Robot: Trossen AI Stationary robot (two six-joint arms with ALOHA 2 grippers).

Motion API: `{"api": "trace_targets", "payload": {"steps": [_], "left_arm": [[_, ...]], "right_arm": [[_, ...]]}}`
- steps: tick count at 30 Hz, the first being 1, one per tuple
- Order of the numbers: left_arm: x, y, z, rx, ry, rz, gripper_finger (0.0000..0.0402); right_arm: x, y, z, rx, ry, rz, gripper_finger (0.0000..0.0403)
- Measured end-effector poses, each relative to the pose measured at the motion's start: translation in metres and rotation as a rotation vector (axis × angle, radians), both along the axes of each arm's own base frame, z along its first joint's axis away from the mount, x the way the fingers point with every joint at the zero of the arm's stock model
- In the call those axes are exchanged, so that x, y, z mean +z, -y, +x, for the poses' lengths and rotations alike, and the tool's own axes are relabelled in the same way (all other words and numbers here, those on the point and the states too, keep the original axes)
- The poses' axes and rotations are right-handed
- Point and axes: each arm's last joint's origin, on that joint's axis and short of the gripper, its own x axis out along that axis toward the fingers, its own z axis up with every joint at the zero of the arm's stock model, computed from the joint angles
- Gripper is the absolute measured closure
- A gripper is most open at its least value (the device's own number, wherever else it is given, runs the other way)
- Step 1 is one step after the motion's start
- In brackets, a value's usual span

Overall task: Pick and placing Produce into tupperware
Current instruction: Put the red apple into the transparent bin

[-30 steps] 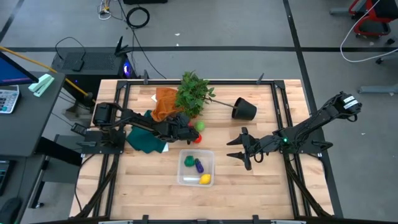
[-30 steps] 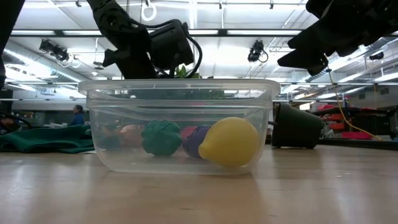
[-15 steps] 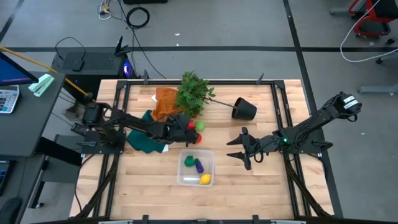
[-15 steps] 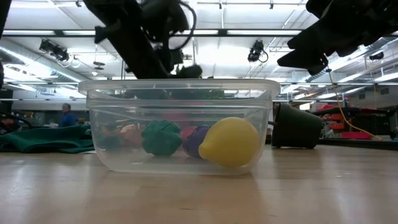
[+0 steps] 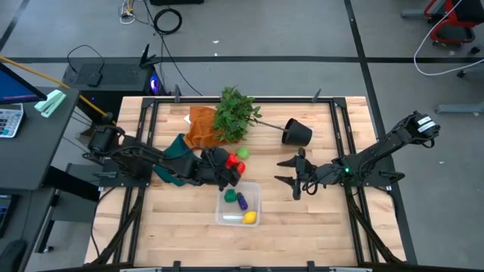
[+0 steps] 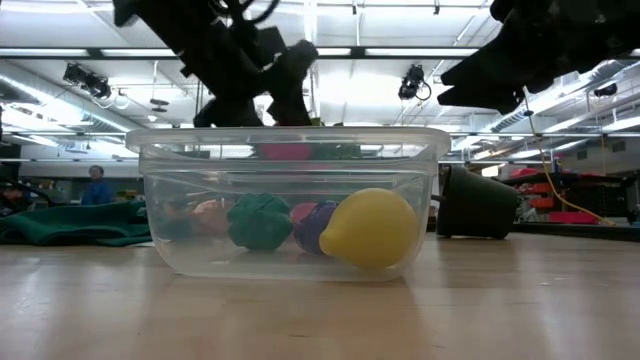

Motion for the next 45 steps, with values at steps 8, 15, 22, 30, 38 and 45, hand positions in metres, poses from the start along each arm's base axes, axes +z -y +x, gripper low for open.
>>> {"api": "trace_targets", "payload": {"steps": [8, 15, 22, 30, 38, 45], "left_arm": [[0.005, 0.023, -0.001, -0.067, 0.064, -0.016, 0.011], [0.009, 0.041, -0.003, -0.144, 0.104, -0.041, 0.0111], [0.013, 0.056, -0.002, -0.236, 0.15, -0.096, 0.0111], [0.008, 0.073, -0.005, -0.281, 0.157, -0.094, 0.0111], [-0.016, 0.092, 0.003, -0.222, 0.214, -0.016, 0.0111], [-0.037, 0.102, 0.008, -0.098, 0.289, 0.073, 0.0111]], "right_arm": [[0.004, -0.001, 0.001, 0.0, 0.036, 0.0, 0.0208], [0.004, -0.008, -0.001, 0.072, 0.035, 0.043, 0.0208], [0.004, -0.009, -0.001, 0.074, 0.039, 0.063, 0.0208], [0.004, -0.01, -0.001, 0.092, 0.037, 0.072, 0.0208], [0.003, -0.01, -0.001, 0.091, 0.038, 0.076, 0.0208], [0.004, -0.01, -0.001, 0.106, 0.036, 0.083, 0.0208]]}}
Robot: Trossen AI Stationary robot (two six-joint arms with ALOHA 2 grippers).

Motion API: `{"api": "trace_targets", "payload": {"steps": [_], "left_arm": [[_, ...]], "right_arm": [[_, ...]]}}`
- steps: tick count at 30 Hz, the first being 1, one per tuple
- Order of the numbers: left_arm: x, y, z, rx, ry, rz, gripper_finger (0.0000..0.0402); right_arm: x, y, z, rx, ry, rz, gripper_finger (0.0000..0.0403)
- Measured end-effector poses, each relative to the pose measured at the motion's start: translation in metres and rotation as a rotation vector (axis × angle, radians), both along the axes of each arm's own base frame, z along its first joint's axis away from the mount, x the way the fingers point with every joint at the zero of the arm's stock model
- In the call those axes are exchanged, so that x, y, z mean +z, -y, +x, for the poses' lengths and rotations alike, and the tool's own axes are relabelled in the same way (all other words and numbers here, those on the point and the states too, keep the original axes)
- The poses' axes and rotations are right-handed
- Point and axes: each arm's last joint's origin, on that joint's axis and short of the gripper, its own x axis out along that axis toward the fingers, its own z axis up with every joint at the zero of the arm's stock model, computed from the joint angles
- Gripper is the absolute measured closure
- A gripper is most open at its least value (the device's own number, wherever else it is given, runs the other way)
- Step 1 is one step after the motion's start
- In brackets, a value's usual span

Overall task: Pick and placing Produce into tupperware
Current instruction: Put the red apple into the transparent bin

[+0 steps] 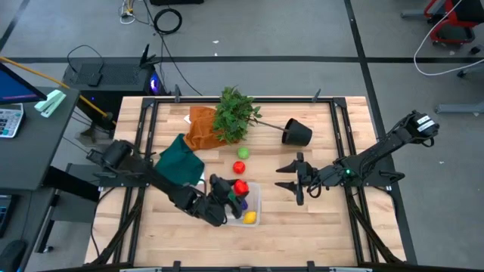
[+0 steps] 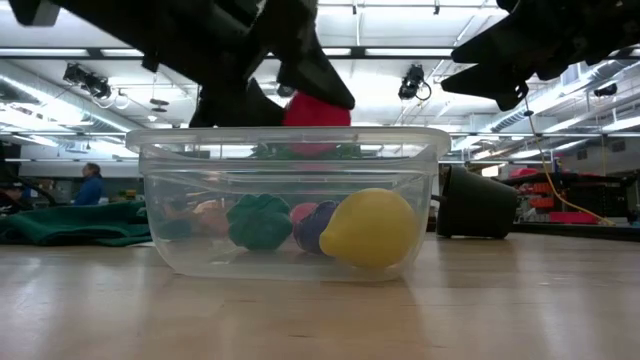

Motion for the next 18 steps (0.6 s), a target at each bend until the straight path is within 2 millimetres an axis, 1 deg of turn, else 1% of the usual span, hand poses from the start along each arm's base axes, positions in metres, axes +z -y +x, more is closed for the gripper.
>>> {"api": "trace_targets", "payload": {"steps": [8, 13, 18], "left_arm": [[-0.026, 0.009, 0.011, 0.038, 0.108, -0.028, 0.0111], [-0.032, 0.009, 0.012, 0.059, 0.125, -0.026, 0.0111], [-0.032, 0.009, 0.013, 0.046, 0.122, -0.032, 0.0111]], "right_arm": [[0.0, -0.001, 0.0, 0.018, -0.003, 0.004, 0.0208], [0.0, -0.001, 0.0, 0.036, -0.006, 0.005, 0.0208], [-0.001, -0.001, 0.0, 0.039, -0.009, 0.0, 0.0208]]}}
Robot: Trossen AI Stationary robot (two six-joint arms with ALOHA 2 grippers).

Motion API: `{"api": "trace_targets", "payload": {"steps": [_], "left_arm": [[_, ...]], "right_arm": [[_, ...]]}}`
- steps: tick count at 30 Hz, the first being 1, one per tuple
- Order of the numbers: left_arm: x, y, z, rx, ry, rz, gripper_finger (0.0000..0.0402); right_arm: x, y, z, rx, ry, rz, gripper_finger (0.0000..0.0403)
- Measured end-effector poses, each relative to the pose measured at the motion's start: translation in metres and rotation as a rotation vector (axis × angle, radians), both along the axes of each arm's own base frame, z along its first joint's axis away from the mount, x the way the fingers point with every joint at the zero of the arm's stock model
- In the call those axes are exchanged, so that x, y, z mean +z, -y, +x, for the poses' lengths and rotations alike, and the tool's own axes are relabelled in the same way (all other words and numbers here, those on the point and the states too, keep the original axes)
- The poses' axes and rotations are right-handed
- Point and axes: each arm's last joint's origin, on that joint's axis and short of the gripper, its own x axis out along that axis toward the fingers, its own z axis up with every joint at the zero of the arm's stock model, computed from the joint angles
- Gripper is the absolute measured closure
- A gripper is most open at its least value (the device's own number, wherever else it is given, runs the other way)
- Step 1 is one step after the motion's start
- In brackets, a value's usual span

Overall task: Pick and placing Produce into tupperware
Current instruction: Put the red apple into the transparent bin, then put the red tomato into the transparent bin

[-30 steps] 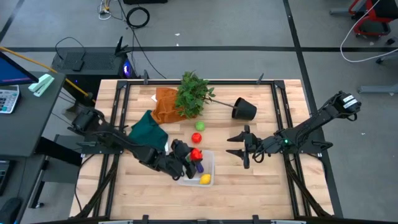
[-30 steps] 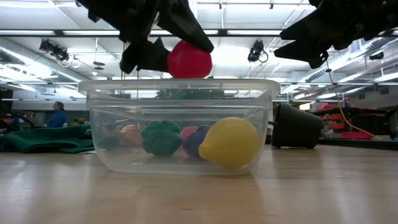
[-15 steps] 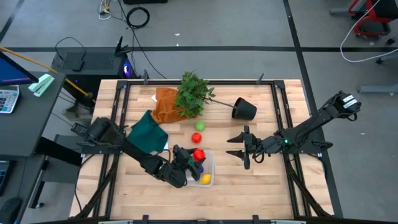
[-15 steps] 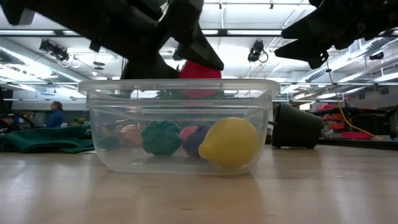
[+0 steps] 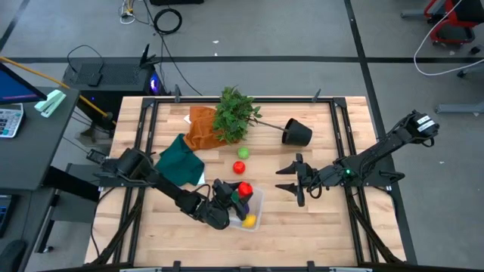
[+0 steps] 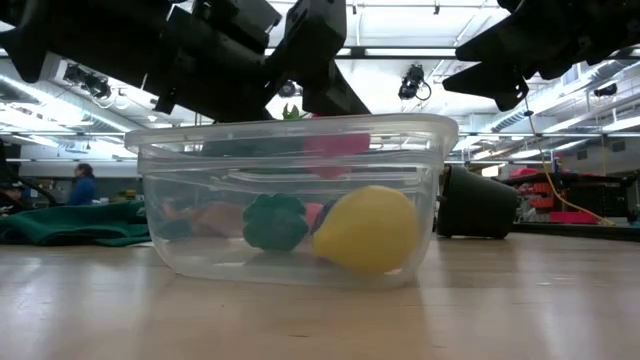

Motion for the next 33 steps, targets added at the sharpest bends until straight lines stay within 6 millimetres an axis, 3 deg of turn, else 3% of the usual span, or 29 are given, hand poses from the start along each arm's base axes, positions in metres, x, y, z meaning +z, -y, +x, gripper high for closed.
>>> {"api": "trace_targets", "payload": {"steps": [13, 20, 27, 33], "left_arm": [[0.006, 0.001, 0.002, -0.026, 0.011, 0.039, 0.0073], [0.007, -0.001, 0.003, 0.011, 0.017, 0.059, 0.0075], [0.018, -0.016, 0.006, 0.059, -0.021, 0.121, 0.0083], [0.031, -0.045, 0.0, 0.085, -0.154, 0.08, 0.0083]], "right_arm": [[0.0, 0.0, 0.0, 0.005, -0.001, -0.007, 0.0208], [0.0, 0.0, 0.0, 0.006, -0.001, -0.008, 0.0208], [0.0, 0.001, 0.0, 0.005, -0.002, -0.02, 0.0208], [0.0, 0.001, 0.0, 0.005, -0.004, -0.021, 0.0208]]}}
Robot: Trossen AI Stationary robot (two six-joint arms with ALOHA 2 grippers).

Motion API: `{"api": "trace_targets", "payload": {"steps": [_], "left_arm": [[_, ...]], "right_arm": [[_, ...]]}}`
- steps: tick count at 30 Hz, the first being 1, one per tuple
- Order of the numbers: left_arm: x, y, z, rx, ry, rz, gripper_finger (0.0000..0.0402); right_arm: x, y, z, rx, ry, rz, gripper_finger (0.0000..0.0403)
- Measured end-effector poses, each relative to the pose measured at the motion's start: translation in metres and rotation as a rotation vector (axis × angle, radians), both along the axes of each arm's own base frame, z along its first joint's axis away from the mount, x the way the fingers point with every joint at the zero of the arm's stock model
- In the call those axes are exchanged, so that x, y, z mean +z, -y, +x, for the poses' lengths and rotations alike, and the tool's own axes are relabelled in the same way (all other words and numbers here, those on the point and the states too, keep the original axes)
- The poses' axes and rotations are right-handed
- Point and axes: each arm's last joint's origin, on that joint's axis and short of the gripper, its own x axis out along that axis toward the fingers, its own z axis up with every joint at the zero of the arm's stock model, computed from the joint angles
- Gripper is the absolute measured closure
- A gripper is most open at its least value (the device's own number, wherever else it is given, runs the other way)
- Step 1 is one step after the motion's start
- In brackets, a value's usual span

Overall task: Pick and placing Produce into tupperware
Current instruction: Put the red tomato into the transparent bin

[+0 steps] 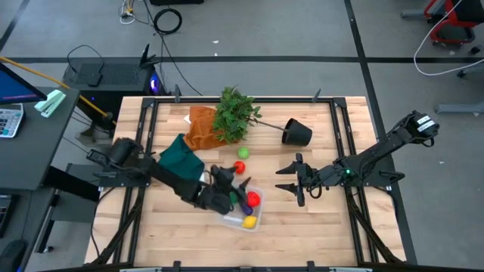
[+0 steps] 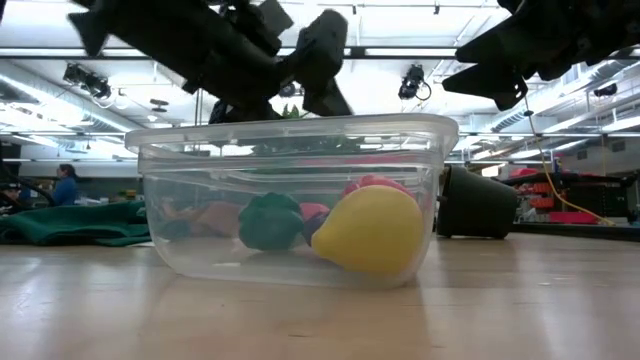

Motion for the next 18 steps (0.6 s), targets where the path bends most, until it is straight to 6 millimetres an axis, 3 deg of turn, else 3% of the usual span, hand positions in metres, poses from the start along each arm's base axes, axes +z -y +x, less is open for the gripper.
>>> {"api": "trace_targets", "payload": {"steps": [6, 12, 18], "left_arm": [[0.022, -0.018, -0.019, 0.03, -0.136, 0.018, 0.0084], [0.031, -0.038, -0.04, 0.094, -0.255, -0.028, 0.0084], [0.031, -0.049, -0.041, 0.092, -0.311, -0.074, 0.0084]], "right_arm": [[-0.001, 0.002, 0.0, -0.005, -0.007, -0.009, 0.0208], [-0.002, 0.011, 0.004, -0.028, -0.021, -0.014, 0.0208], [-0.002, 0.028, 0.009, -0.031, -0.033, -0.016, 0.0208]]}}
